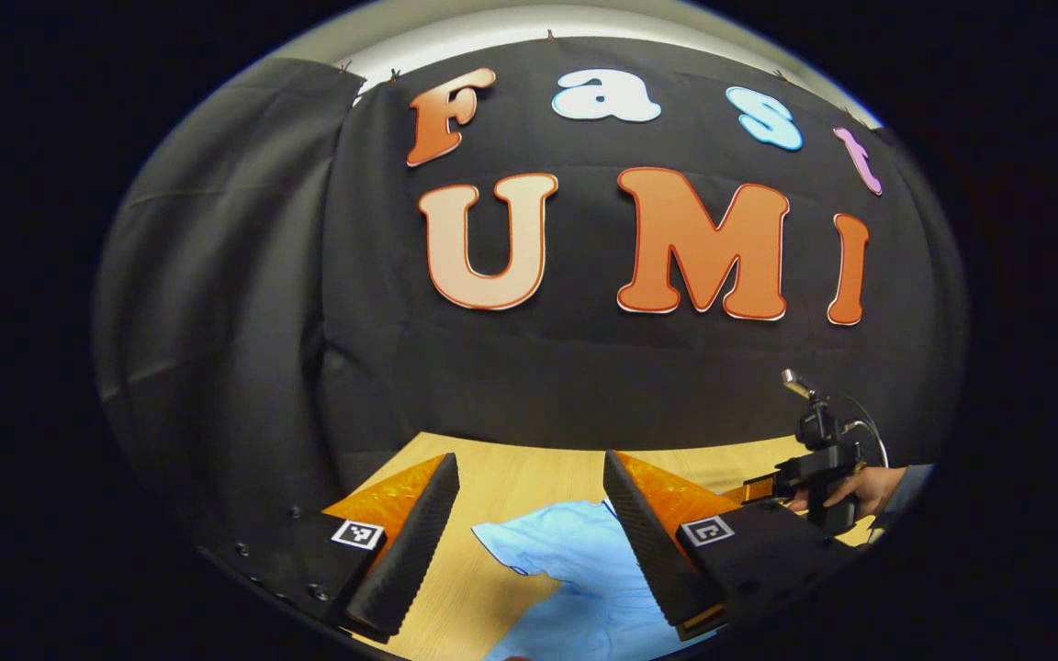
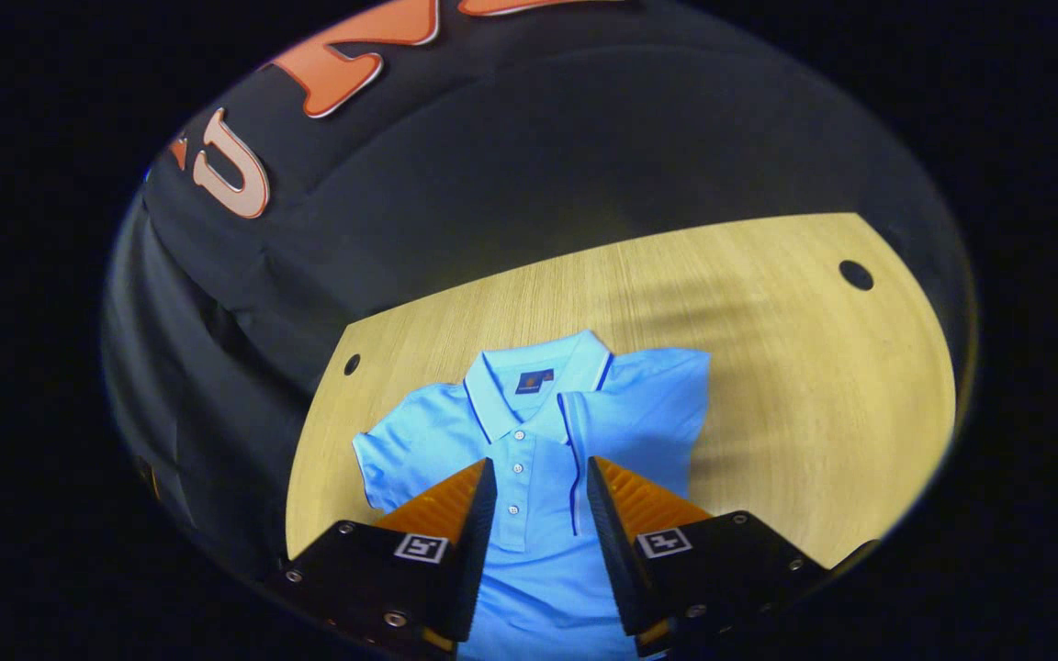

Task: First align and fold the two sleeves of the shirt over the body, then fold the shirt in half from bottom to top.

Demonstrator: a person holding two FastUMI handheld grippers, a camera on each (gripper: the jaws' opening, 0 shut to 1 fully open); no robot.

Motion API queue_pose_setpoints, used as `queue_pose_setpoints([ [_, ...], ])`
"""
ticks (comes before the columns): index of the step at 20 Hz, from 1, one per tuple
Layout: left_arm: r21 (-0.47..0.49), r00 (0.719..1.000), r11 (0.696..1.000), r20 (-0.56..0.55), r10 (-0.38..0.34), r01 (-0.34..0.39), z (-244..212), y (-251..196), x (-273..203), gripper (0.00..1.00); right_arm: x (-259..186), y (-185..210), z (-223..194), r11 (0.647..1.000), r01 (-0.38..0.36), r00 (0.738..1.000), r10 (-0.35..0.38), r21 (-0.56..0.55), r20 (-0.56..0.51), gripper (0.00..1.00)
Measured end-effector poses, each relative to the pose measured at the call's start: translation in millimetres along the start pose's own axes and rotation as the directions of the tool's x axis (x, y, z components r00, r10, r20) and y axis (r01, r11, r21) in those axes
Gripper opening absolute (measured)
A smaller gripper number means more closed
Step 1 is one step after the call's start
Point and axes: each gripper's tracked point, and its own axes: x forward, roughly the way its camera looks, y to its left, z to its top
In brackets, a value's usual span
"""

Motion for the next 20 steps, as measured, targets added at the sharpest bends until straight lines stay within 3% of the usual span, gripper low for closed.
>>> queue_pose_setpoints([
  [1,-0.002,1.000,1.000,-0.021,-0.021,0.021,-2,3,10,1.00,-7,-1,4,1.000,0.018,1.000,-0.018,0.007,0.022,0.65],
  [2,0.000,0.999,0.999,-0.038,-0.035,0.035,-4,9,22,1.00,-14,-3,9,0.999,0.036,0.998,-0.037,0.016,0.045,0.74],
  [5,-0.021,0.989,0.996,-0.121,-0.089,0.087,-24,21,55,1.00,-39,-1,18,0.998,0.057,0.990,-0.061,0.038,0.130,0.84],
  [8,-0.062,0.963,0.989,-0.228,-0.145,0.135,-53,28,83,0.99,-62,-8,19,0.994,0.106,0.972,-0.111,0.037,0.208,0.87],
  [14,-0.140,0.855,0.969,-0.456,-0.247,0.205,-114,25,133,1.00,-99,-30,-5,0.971,0.225,0.932,-0.237,0.075,0.273,0.88],
  [20,-0.162,0.724,0.974,-0.651,-0.228,0.161,-188,28,163,0.99,-137,-41,-16,0.956,0.274,0.876,-0.292,0.103,0.384,0.89],
])
